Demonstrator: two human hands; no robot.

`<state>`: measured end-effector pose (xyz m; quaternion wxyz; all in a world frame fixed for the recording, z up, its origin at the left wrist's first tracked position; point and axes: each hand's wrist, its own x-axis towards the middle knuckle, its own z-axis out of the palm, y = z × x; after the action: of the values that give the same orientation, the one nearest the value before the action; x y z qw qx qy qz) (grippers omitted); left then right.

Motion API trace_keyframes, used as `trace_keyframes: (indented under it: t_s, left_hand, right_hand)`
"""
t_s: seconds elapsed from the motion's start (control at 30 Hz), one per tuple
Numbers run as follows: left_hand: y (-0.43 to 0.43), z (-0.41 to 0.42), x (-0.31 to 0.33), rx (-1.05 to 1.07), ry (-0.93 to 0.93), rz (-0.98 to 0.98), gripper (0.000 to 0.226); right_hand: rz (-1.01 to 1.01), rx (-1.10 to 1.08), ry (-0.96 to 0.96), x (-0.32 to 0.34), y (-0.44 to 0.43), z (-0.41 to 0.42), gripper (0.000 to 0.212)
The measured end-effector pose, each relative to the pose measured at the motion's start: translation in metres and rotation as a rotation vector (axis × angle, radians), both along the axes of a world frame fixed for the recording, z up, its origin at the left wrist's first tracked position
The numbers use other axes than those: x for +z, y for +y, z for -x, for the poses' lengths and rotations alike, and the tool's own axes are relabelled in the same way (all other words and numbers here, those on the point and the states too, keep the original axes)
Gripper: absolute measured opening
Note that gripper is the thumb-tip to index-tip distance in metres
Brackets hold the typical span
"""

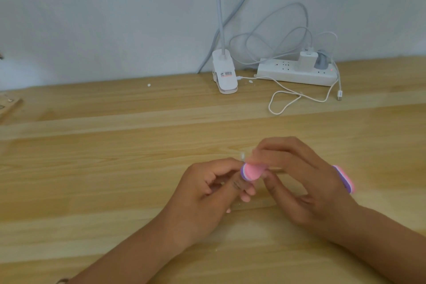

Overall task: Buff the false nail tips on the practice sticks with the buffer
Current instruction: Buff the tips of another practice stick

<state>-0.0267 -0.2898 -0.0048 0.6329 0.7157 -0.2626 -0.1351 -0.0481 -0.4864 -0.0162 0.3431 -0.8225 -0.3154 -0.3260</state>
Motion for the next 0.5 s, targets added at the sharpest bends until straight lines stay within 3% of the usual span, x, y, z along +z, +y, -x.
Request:
trace_keyframes:
  t_s: [0.4,0.5]
  left_hand:
    - [-0.0026,0.002,-0.0001,0.036,-0.088,0.001,0.015]
    - [-0.0014,-0.0002,-0.0013,0.045,-0.027,0.006,0.017]
  right_hand:
    - [-0.02,-0.006,-0.007,-0.0007,0.0043,0.0024,0.026]
    - [-0.013,-0.077,-0.016,-0.0005,0.003,-0.0015,0.025]
